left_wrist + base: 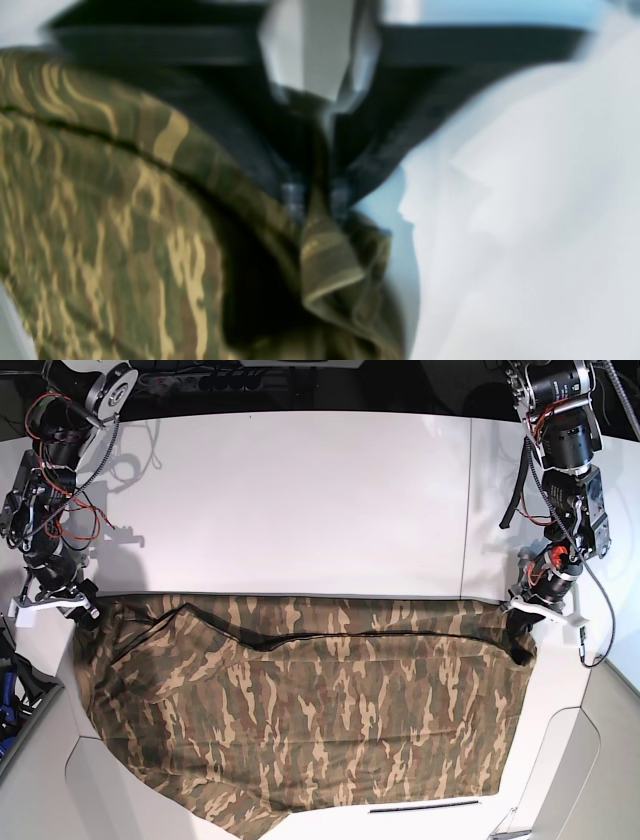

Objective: Fold the T-shirt properly
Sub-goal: 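Lift the shoulders and pull them back toward the robot with both grippers, then lay the held edge down and open both grippers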

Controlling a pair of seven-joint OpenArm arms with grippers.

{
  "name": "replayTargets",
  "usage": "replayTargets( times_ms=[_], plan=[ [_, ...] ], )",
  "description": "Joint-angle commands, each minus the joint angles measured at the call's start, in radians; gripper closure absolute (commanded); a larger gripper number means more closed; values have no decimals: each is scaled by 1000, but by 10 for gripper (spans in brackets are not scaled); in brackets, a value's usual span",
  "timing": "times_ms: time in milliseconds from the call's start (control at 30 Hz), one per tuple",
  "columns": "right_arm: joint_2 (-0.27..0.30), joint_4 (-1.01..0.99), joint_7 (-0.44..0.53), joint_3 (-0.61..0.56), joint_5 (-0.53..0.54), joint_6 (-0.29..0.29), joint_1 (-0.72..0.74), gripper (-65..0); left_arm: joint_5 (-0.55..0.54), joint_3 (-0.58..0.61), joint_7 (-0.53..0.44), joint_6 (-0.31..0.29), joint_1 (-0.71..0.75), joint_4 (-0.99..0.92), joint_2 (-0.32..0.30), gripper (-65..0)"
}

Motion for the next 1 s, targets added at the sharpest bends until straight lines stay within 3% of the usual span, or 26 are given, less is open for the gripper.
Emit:
replayTargets(
  times_ms=[0,33,167,267,467,967],
  plan=[
    [11,13,14,-2,13,36,29,-38,2,0,5,-6,-19,10,-11,0],
    [11,13,14,-2,11,49,32,0,1,0,5,-10,-20,10,-13,0],
    [13,27,-1,-2,13,54,34,0,-34,0,12,-132,-28,23,-27,0],
    [14,60,-64,-1,38,55,31,0,-97,0,31,-172,-27,65,-44,0],
    [19,209,-171,1,113,56,-28,0,-116,-3,123,-176,-7,172,-63,0],
    [19,558,-220,2,161,59,-351,0,-115,-18,145,-175,269,518,-63,0]
  ],
)
